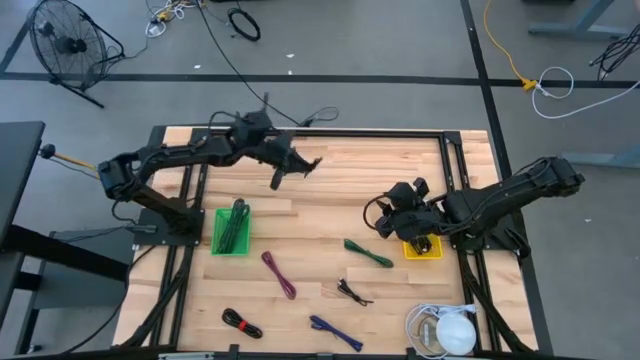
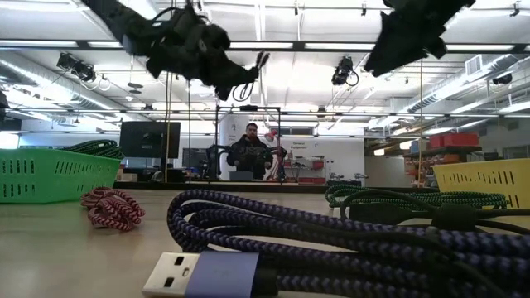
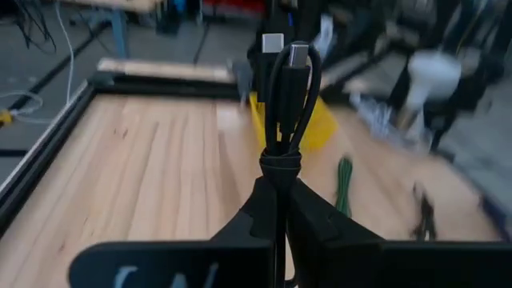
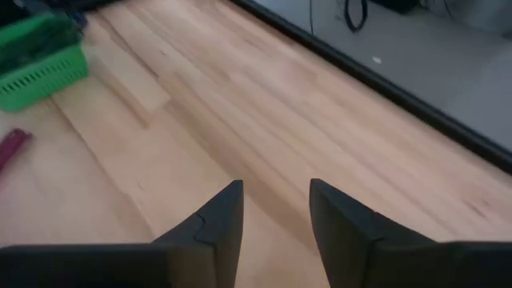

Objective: Pick & Place USB Port
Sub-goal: Put the black charger cable into the yellow bin

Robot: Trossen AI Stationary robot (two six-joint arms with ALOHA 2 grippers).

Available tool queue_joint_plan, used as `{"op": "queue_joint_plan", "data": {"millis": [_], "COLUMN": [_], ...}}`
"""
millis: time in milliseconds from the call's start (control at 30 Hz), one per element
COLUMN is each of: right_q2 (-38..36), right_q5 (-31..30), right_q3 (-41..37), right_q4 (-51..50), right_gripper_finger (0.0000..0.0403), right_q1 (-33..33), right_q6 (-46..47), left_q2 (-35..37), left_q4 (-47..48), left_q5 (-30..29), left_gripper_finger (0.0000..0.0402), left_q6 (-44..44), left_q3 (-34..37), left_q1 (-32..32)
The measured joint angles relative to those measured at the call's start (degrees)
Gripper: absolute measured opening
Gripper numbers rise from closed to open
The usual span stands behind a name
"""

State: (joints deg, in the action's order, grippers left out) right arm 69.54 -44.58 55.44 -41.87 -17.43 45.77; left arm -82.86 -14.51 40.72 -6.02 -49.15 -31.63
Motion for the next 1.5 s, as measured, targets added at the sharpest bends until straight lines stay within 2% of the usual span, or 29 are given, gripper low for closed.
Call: {"op": "queue_joint_plan", "data": {"millis": [200,367,533,667,933,1033,1233,1500], "right_q2": [0.5,1.3,3.8,5.8,10.0,11.0,11.5,11.5], "right_q5": [1.7,6.5,14.9,18.6,18.7,20.5,23.1,23.2], "right_q3": [0.0,0.1,0.1,0.1,0.1,0.0,0.0,0.0], "right_q4": [13.6,25.9,38.4,44.6,52.8,54.8,58.8,60.2], "right_gripper_finger": [0.0146,0.0146,0.0146,0.0146,0.0146,0.0146,0.0146,0.0146], "right_q1": [3.4,6.0,7.6,8.0,8.4,9.0,9.7,10.5], "right_q6": [-12.2,-21.4,-29.1,-32.0,-36.1,-36.7,-38.3,-39.2], "left_q2": [0.1,0.1,0.1,0.0,0.0,0.0,0.0,0.0], "left_q4": [-23.0,-38.2,-39.0,-38.9,-40.6,-40.8,-40.9,-40.9], "left_q5": [0.5,-5.9,-13.5,-17.9,-22.2,-23.8,-24.5,-24.7], "left_gripper_finger": [0.0011,0.0011,0.0011,0.0011,0.0011,0.0011,0.0011,0.0011], "left_q6": [11.5,16.1,12.7,11.0,9.8,9.2,9.2,9.2], "left_q3": [9.0,13.0,13.3,13.3,13.2,13.2,13.2,13.2], "left_q1": [2.0,7.9,13.8,16.7,21.5,22.5,22.7,22.9]}}
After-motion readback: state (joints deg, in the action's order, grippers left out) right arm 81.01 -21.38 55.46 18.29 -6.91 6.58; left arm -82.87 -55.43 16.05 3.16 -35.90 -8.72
